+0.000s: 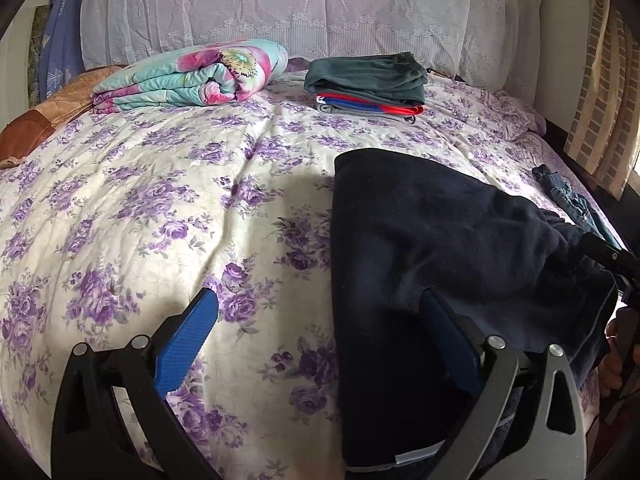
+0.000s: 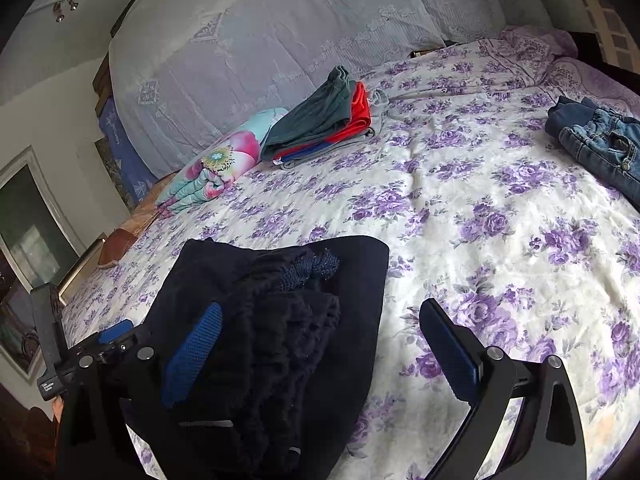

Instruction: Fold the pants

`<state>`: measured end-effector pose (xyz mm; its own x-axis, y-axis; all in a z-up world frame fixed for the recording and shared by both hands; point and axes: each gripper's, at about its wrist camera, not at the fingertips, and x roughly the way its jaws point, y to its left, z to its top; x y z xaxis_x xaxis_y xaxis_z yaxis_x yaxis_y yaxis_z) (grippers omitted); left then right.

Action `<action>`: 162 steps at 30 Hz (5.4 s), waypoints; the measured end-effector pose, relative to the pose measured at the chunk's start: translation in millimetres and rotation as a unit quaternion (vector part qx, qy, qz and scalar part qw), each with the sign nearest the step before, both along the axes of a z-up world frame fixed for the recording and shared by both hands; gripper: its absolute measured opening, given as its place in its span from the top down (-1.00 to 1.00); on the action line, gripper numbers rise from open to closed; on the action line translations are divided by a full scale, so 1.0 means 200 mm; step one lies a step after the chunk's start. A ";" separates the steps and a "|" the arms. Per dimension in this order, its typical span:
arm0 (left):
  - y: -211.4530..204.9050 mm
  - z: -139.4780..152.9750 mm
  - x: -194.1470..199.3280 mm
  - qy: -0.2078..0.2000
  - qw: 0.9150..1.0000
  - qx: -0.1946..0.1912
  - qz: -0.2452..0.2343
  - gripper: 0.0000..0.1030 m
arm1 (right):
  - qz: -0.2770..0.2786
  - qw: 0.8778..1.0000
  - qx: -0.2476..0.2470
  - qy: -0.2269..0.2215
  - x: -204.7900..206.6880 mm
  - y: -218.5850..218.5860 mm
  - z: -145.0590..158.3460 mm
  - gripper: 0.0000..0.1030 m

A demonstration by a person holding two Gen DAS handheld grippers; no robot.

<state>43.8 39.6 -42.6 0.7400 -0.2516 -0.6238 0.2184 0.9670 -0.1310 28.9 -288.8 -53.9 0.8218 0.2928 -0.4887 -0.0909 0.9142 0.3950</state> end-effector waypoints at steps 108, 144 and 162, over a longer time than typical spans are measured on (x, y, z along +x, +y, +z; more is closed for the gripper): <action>-0.56 0.28 2.16 -0.079 0.994 -0.005 0.074 0.03 | -0.048 0.991 0.021 -0.120 2.31 -0.20 0.32 -0.83; -0.38 0.21 1.25 -0.098 0.991 0.033 0.080 -0.84 | -0.124 0.986 -0.046 -0.098 1.28 -0.08 0.37 -0.89; -0.42 0.32 0.82 -0.164 0.982 0.073 0.060 -0.90 | -0.188 0.945 -0.127 -0.237 0.75 0.18 0.44 -0.93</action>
<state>208.5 -43.9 21.9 0.9259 -0.0756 -0.3703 0.1086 0.9917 0.0691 178.2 -252.7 34.4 0.9885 -0.1406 -0.0548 0.1476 0.9767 0.1559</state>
